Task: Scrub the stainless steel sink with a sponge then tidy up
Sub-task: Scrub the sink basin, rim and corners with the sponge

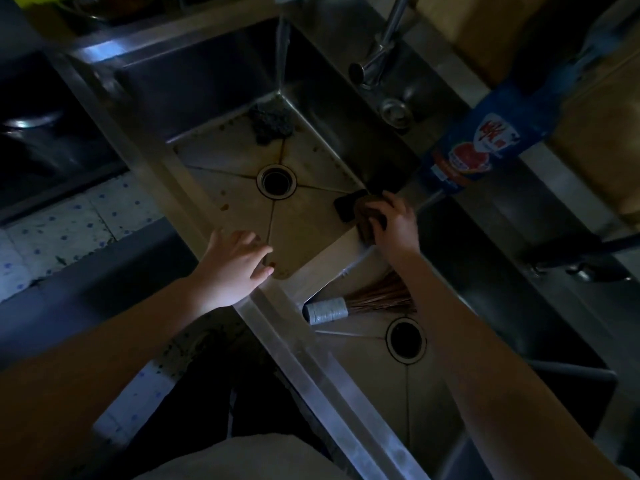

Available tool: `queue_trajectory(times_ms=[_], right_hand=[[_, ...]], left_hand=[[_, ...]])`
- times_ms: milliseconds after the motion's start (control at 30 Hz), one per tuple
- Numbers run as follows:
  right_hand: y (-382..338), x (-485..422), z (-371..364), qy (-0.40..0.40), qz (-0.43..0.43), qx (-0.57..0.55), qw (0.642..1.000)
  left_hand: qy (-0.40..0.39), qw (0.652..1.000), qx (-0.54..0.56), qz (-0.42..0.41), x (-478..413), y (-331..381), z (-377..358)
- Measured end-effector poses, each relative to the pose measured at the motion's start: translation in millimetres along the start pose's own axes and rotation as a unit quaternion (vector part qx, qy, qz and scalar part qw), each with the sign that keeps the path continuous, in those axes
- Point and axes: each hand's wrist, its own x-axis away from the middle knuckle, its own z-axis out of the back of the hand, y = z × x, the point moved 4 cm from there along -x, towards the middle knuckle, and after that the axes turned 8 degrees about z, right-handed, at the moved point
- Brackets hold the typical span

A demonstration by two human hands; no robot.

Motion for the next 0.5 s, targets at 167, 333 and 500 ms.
queue_trajectory(times_ms=[167,333,500], right_hand=[[32.9,-28.0,10.2,-0.017,-0.086,0.034,0.996],[43.3,-45.4,11.9,-0.057,-0.115,-0.058,0.990],[9.8,-17.2,0.7,-0.035,-0.054,-0.078,0.995]], left_hand=[[0.002,1.000,0.002,0.009,0.5,-2.0,4.5],[0.004,1.000,-0.001,0.016,-0.9,-5.9,8.7],[0.011,1.000,0.001,0.014,-3.3,-5.9,10.0]])
